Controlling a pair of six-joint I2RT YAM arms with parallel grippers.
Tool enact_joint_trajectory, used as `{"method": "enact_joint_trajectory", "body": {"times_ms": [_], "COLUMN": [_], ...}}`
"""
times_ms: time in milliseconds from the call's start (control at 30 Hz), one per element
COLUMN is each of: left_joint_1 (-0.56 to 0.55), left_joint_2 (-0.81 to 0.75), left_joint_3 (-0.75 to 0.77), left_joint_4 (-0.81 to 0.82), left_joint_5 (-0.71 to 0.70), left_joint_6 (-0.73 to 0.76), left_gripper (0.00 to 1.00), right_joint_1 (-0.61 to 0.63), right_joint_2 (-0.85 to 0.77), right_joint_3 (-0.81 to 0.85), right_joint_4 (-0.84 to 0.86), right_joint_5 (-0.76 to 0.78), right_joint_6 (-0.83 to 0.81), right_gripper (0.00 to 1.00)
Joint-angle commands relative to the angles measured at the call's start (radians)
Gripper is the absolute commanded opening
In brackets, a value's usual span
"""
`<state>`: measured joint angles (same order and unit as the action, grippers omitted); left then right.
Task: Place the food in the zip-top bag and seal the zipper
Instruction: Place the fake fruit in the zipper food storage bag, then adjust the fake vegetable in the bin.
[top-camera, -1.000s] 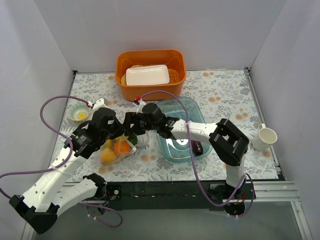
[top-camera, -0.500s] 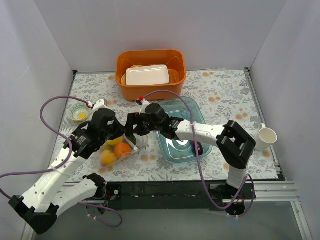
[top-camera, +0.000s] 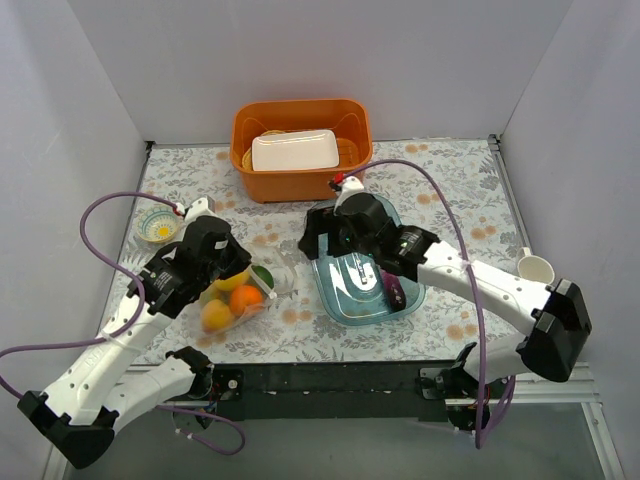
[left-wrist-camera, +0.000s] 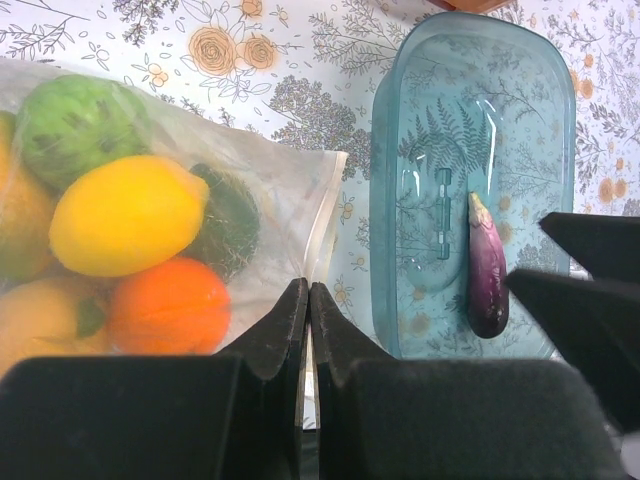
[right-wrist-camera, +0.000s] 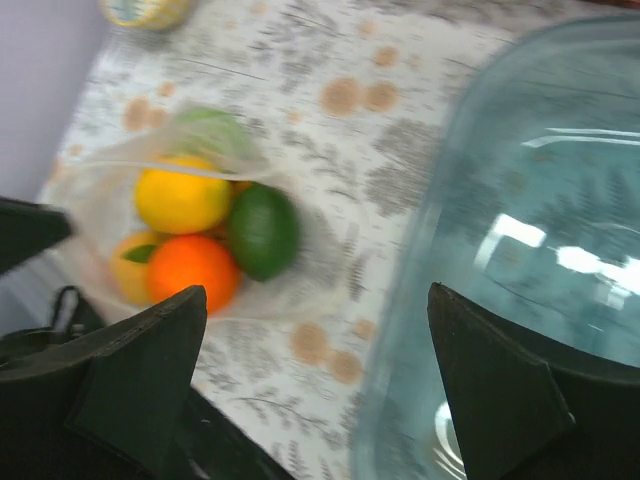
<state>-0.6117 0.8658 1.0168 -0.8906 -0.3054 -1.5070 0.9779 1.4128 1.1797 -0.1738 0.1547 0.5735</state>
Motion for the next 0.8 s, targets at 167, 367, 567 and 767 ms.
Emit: {"method": "enact_joint_trajectory", "body": {"times_ms": [167, 367, 567, 767], "left_joint_1": [-0.003, -0.003, -0.003, -0.003], "left_joint_2": [0.006, 0.044, 0.056, 0.048], "left_joint_3": [0.019, 0.032, 0.031, 0.031], "left_joint_4": [0.041, 0.061, 0.071, 0.058], "left_joint_5": [0.003, 0.022, 0.034, 0.025], "left_joint_6": [0.004, 0.01, 0.013, 0.014], "left_gripper": [0.0, 0.0, 0.0, 0.0], "right_joint_1": [-0.252, -0.297, -0.3, -0.304], "right_joint_2": [-0.182, -0.184, -0.164, -0.103], "right_joint_3": [-0.19, -0.233, -0.244, -0.264], "right_joint_4": [-0.409, -0.475, -0.48, -0.478], "right_joint_5": [0.065, 0.04, 0.036, 0.003], "right_joint_6": [-0.162, -0.239, -0.242, -0.247], "right_gripper": [0.98, 0.98, 0.91, 0.84]}}
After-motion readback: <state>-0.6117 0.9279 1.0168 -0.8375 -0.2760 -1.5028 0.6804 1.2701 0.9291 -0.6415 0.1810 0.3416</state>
